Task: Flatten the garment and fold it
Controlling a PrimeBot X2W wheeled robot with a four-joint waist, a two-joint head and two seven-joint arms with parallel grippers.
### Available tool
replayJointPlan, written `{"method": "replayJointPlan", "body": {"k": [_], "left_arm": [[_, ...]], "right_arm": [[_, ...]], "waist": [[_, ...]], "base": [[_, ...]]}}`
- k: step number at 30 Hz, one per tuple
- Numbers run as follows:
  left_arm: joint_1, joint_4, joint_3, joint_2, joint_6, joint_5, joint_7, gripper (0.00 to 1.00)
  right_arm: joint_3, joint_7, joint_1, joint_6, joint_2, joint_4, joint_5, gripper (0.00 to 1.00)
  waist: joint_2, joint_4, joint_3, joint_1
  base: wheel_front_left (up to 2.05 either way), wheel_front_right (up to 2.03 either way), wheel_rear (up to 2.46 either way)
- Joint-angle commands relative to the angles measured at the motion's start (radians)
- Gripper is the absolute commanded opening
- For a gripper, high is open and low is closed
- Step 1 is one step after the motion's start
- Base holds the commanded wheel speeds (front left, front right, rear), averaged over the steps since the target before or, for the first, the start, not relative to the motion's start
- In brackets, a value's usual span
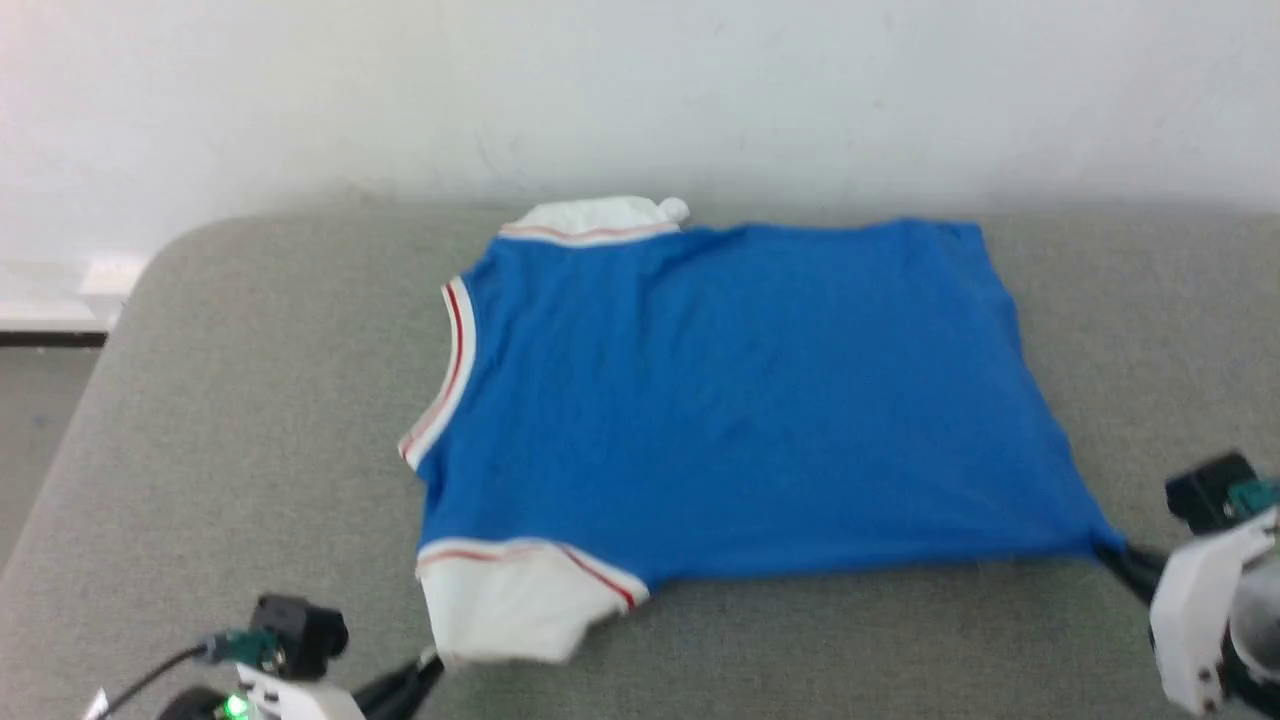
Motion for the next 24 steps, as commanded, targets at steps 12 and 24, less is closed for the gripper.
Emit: {"method": "replayJointPlan", "body": {"k": [12, 24], "left_arm": [[0.213, -0.188, -0.045, 0.044, 0.065, -0.116, 0.098, 0.00], [0.084, -0.226, 0.034, 0.007, 0.065, -0.061, -0.005, 0.00]], "right_arm": [[-0.115, 0.328, 0.350, -0.002, -0.145, -0.205, 0.199, 0.00], [-0.407, 0.229, 0.394, -0.002, -0.082, -0.345, 0.145, 0.00]], "waist": [[0.0000, 0.020, -0.096, 0.0003], [0.0000, 0.009, 0.022, 0.0003]], "base": [[0.00, 0.00, 0.00], [0.00, 0.00, 0.00]]}}
